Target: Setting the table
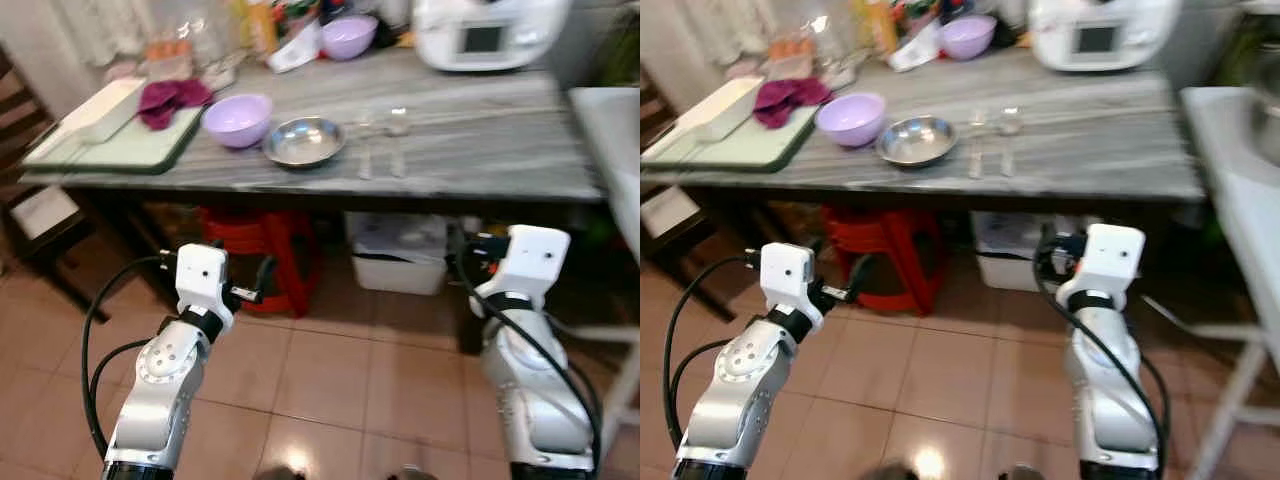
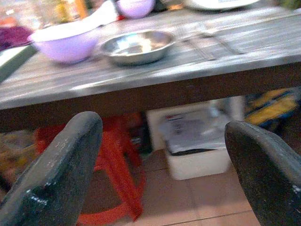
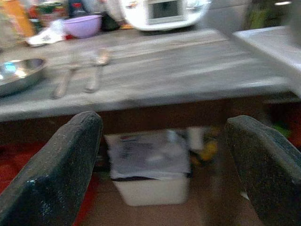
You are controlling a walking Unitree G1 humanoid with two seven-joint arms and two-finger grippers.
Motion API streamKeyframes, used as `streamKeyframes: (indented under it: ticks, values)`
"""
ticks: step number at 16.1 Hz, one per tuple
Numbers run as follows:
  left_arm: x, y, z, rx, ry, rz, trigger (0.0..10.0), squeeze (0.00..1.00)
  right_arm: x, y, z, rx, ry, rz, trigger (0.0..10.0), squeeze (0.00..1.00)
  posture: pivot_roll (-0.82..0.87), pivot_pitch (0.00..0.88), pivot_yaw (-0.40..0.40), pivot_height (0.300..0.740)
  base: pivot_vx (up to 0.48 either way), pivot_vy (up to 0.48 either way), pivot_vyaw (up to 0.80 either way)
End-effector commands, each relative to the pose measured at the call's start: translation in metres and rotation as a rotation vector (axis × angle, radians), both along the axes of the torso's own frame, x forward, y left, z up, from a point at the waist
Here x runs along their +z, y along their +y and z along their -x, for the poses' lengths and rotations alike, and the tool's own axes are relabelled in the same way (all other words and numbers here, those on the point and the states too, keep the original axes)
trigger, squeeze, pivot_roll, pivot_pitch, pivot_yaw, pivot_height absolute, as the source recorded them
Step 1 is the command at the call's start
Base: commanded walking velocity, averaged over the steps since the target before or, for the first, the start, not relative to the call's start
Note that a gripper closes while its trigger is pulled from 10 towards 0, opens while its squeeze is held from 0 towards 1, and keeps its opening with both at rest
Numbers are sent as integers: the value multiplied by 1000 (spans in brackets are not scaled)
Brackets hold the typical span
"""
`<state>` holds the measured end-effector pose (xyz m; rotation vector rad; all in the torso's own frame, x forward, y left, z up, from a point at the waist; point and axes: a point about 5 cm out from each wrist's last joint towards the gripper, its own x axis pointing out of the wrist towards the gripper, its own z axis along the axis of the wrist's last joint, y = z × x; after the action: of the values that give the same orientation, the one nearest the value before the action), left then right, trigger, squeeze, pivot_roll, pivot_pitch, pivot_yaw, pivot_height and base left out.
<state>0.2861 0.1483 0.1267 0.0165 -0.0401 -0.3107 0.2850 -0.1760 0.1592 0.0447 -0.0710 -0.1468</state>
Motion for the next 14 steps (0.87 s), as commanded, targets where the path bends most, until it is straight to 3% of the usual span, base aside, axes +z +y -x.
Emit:
streamKeyframes:
  ticks: [1, 11, 14]
  values:
    - [-1, 6, 1, 0, 1, -18, 10000, 0, 2, 8, 0, 34, -13, -17, 10000, 0, -170, 122, 115, 740, 0, 0, 0]
    - [3, -2, 3, -54, -32, 43, 10000, 0, 2, 16, -4, 58, -36, 128, 10000, 0, -171, 125, 113, 740, 0, 0, 0]
    - [3, -2, 3, -63, -29, 47, 10000, 0, 0, 21, -1, 116, -17, 42, 10000, 0, -170, 127, 115, 740, 0, -279, 0]
